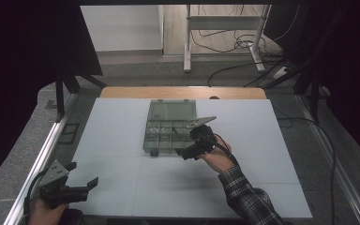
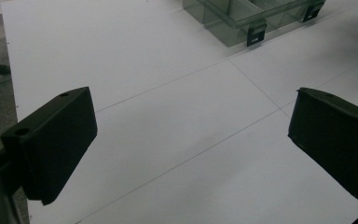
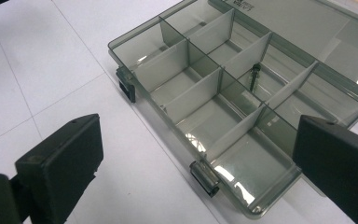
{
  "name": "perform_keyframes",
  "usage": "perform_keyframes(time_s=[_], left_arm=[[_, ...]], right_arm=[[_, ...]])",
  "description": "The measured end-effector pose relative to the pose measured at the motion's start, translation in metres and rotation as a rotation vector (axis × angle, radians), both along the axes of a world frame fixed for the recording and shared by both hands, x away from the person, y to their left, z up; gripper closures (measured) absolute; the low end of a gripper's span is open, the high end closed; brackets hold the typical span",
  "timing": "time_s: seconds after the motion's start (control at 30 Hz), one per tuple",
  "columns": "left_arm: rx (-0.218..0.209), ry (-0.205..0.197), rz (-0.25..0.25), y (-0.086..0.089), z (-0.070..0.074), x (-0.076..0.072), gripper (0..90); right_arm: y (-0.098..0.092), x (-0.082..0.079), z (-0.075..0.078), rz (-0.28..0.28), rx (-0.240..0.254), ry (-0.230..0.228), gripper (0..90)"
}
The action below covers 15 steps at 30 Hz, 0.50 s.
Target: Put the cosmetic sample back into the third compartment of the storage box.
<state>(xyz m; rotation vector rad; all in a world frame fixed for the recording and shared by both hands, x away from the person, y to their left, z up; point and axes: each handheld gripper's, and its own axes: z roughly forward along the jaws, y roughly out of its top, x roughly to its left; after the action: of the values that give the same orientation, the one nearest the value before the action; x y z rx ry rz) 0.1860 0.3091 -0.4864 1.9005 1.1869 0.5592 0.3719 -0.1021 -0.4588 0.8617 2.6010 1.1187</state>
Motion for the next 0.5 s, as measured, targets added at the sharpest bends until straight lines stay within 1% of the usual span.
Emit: perform_keyframes(time_s=[0.2,0.33,0.5], left_arm=[[-0.001,0.0,-0.001,0.0,0.0,0.0,1.3],[-0.002,0.0,-0.001,0.0,0.0,0.0,1.3],[-0.002,0.0,-0.001,0.0,0.0,0.0,1.3]], right_arm=[[-0.005,-0.008,0.0,0.004,0.02,-0.01,1.8],[-0.009,-0.013,-0.001,0.009,0.011,-0.015,1.8],[-0.013,-0.018,-0.002,0.01,0.015,-0.021,1.8]])
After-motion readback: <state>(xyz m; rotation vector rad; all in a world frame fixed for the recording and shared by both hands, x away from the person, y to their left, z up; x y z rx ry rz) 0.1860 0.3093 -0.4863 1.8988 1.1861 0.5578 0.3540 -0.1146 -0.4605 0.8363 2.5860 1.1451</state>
